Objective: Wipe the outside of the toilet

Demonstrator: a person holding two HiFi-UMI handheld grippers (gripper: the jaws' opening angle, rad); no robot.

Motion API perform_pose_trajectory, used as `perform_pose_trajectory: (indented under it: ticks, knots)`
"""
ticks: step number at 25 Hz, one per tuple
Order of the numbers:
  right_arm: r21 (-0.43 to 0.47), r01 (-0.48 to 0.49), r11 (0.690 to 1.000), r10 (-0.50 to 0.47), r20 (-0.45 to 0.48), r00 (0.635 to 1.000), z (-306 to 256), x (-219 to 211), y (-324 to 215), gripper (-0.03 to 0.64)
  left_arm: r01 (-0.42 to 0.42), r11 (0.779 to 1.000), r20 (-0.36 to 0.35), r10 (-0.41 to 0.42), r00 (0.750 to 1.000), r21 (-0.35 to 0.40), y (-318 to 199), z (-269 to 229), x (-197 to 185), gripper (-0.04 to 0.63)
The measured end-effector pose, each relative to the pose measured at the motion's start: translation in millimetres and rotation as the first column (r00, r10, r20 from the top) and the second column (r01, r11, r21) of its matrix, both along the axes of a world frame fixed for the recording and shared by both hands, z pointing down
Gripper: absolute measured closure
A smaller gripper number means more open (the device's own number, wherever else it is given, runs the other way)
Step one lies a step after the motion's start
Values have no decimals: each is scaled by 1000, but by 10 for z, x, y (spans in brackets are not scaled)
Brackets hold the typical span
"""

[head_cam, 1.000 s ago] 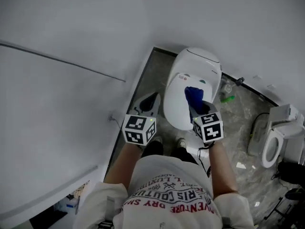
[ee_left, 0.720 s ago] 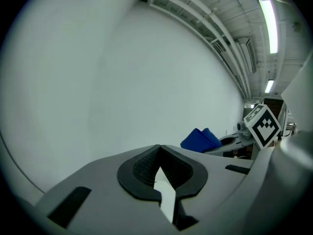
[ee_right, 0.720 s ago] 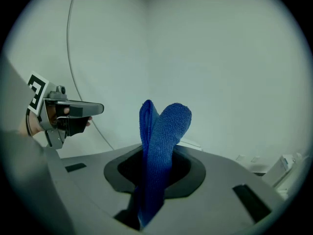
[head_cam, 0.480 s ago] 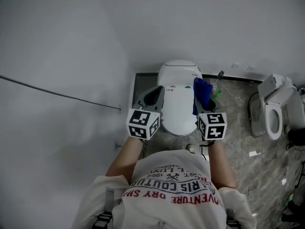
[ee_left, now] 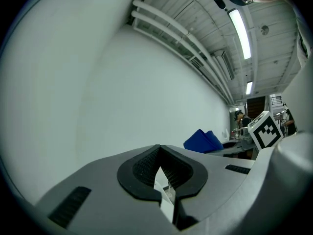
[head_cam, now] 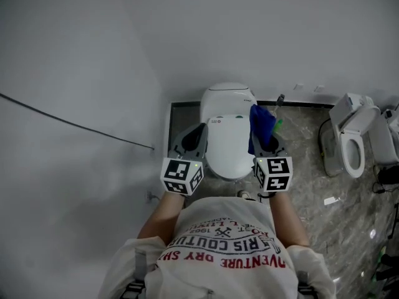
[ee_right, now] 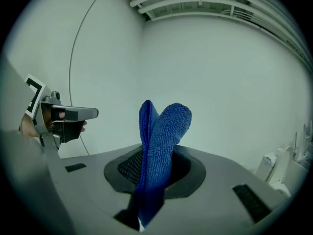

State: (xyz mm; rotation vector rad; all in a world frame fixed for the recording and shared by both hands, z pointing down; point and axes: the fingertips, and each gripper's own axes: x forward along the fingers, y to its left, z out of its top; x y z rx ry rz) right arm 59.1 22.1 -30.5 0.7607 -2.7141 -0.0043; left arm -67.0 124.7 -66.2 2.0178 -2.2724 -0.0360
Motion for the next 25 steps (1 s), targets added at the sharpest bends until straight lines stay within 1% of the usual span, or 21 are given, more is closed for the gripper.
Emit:
perform_pose_trajectory:
  ticks: [3,8,16,25]
  knots:
    - [-15,7,1000,-7,3,1000,49,2,54,540,3,1000,10,-3,1000,-2,42,12,25,589]
    - [-10,6,1000,-6,-1,1000,20,-27,98,541,1,1000,21,-1,1000,-11,82,16,16,589]
    - [-19,31,999,-32,-47,998,117,12,134,540,7,998,-2,-7,1000,-64,60,165,62,589]
    - [-8,15,1000,-15,-33,999,88,14,22,541,28,997,-8,-28,1000,-76,32,137,11,589]
